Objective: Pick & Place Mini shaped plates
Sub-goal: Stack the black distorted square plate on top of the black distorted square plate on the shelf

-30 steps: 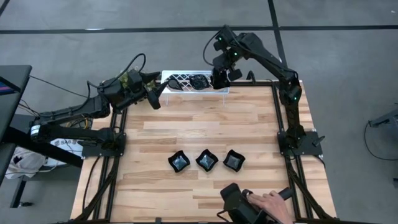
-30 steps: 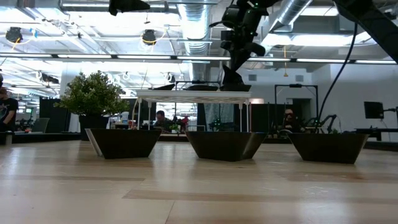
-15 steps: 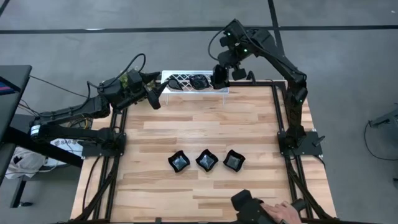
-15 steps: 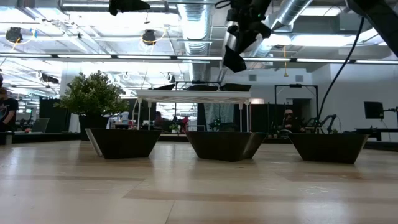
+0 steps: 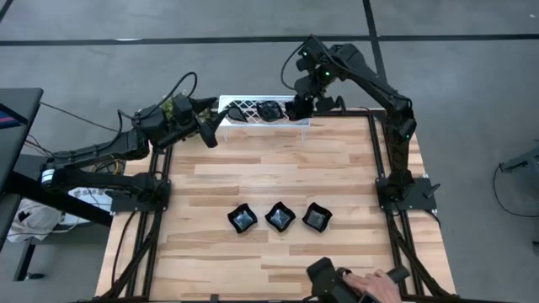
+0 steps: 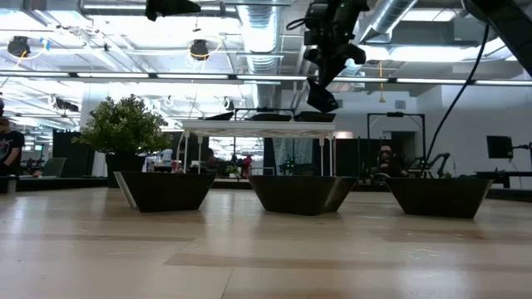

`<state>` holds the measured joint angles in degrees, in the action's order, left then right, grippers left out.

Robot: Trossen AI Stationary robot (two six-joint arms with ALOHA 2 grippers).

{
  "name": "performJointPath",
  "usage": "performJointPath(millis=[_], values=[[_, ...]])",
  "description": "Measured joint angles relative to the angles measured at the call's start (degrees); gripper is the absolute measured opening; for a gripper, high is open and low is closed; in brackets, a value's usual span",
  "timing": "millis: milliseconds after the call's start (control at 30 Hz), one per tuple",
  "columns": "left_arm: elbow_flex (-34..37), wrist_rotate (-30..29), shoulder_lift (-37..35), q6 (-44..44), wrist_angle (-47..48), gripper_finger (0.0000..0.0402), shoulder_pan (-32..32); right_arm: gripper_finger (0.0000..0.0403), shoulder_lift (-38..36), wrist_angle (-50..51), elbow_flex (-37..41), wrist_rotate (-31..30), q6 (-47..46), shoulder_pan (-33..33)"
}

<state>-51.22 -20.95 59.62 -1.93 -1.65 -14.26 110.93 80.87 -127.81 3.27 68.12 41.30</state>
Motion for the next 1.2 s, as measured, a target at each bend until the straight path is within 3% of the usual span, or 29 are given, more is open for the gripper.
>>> performJointPath(millis=[1200], values=[[0.0,0.0,0.0,1.7,-0.2,0.0282,-0.8,0.0003,-0.2,-5.3,4.0,-0.5,-2.9,-0.5]])
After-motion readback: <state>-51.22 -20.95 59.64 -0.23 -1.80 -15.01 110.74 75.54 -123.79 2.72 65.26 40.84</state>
